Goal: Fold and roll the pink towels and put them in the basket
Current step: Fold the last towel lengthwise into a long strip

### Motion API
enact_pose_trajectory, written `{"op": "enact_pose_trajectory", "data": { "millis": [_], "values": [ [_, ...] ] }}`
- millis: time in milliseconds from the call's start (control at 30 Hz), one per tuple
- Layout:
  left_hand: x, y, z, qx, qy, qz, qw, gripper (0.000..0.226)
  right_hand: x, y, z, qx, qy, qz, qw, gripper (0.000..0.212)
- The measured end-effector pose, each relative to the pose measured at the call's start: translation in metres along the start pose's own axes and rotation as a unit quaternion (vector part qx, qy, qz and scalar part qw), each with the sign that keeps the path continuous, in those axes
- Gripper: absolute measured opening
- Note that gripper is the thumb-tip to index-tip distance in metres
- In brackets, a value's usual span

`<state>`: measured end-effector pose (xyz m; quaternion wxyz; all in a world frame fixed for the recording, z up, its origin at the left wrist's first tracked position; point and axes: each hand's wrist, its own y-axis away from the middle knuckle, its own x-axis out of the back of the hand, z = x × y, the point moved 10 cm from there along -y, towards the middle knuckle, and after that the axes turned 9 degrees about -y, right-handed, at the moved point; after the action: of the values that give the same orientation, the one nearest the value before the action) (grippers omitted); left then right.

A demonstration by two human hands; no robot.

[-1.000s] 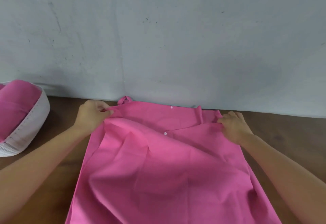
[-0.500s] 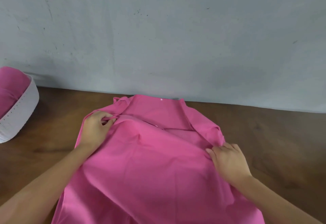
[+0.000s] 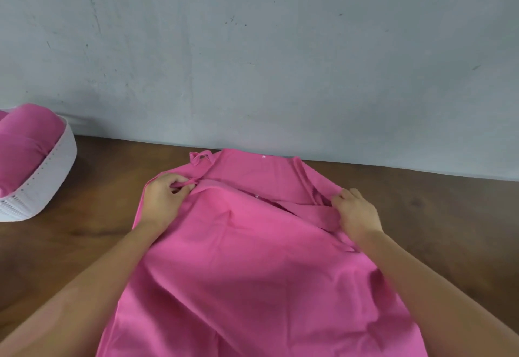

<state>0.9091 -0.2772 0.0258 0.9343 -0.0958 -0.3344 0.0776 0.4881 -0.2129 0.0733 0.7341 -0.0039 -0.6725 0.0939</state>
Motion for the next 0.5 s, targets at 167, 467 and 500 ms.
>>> {"op": "enact_pose_trajectory", "data": {
  "millis": [167, 467, 500],
  "values": [
    [0.002, -0.003, -0.007, 0.039, 0.036, -0.021, 0.998, 0.011, 0.030, 0.020, 0.054, -0.036, 0.032, -0.013, 0.999, 0.041],
    [0.089, 0.046, -0.019, 0.201, 0.082, 0.135, 0.967, 0.007, 0.089, 0.053, 0.150, -0.108, 0.005, -0.004, 0.994, 0.042],
    [0.095, 0.048, -0.018, 0.206, 0.088, 0.135, 0.965, 0.007, 0.089, 0.055, 0.156, -0.110, -0.006, 0.007, 0.994, 0.038]
  ]
}}
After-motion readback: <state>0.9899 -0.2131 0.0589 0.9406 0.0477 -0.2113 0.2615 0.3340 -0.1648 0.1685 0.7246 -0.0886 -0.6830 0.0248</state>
